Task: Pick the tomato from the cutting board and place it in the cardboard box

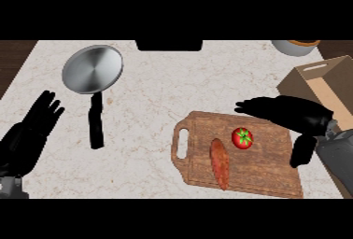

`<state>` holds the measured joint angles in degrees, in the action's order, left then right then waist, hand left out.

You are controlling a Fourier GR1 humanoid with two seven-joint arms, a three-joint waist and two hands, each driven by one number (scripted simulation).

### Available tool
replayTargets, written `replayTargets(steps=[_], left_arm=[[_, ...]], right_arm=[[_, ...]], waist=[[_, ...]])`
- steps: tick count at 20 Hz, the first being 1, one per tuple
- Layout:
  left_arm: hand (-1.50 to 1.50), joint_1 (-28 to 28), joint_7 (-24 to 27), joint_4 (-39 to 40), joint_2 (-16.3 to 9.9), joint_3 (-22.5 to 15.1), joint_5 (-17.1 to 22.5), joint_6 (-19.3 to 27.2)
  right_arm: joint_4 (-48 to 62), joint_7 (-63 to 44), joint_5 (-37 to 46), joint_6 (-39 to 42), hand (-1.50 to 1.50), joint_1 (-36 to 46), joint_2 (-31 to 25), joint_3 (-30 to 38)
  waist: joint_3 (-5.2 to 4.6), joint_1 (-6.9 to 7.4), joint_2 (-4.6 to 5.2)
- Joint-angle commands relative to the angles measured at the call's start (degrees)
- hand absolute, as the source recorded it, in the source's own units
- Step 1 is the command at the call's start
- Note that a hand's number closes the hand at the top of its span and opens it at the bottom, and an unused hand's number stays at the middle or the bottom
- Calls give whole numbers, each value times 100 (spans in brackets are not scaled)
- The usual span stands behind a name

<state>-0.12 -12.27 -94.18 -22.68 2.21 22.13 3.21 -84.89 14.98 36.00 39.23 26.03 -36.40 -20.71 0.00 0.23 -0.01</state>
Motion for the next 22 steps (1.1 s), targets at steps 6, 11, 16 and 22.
replayTargets(steps=[6,11,16,22], left_arm=[[0,481,135,-282,254,121,-289,-242],[0,-17,116,267,292,396,-218,-540],[0,-30,-80,105,580,290,-575,-310],[0,38,-354,-228,465,572,-391,-593]], right_arm=[[-342,-33,498,91,-150,-100,702,191],[-312,185,1012,226,-150,-110,686,260],[-225,275,1529,38,-150,-369,969,201],[257,363,2028,-221,-150,-310,1248,163]], waist=[[-1,11,-9],[-2,-8,-2],[0,-8,-1],[1,9,0]])
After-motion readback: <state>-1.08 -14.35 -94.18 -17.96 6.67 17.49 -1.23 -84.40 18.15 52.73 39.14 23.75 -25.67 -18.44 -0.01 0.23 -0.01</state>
